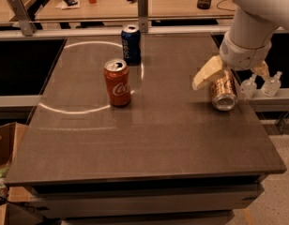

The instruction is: Place orange can upright

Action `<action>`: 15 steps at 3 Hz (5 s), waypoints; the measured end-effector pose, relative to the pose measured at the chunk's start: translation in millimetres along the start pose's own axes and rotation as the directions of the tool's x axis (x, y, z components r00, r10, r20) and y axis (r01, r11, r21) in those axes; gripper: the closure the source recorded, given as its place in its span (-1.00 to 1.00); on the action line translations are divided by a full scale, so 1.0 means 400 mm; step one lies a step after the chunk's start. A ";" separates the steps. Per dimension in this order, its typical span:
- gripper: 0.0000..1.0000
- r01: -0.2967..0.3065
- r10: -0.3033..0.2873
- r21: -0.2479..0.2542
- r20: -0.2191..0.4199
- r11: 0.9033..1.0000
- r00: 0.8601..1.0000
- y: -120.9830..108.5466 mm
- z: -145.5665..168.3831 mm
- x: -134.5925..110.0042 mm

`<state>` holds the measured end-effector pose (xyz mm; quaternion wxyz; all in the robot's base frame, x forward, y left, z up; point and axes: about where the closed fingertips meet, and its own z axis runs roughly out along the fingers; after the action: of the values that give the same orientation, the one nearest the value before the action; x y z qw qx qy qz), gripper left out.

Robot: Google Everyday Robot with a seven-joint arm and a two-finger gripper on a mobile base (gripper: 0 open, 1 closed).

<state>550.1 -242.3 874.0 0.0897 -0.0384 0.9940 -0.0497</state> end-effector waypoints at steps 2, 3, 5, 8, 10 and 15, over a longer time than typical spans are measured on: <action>-1.00 -0.039 0.040 0.069 0.000 0.997 0.999 -0.010 0.067 -0.053; -1.00 -0.058 0.058 0.080 0.001 0.995 0.998 -0.011 0.074 -0.084; -1.00 -0.081 0.084 0.105 -0.031 0.991 0.996 -0.030 0.101 -0.095; 0.27 -0.115 0.122 0.139 -0.048 0.984 0.991 -0.078 0.111 -0.110; 1.00 -0.083 0.087 0.108 -0.041 0.991 0.995 -0.073 0.082 -0.107; 1.00 0.554 -0.161 -0.647 0.564 0.523 0.810 0.046 -0.245 -0.055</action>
Offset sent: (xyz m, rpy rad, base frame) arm 0.0472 -0.0057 -0.0251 -0.0788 -0.0238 -0.0792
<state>552.4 -213.2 971.7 0.2706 -0.2937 0.8321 0.3848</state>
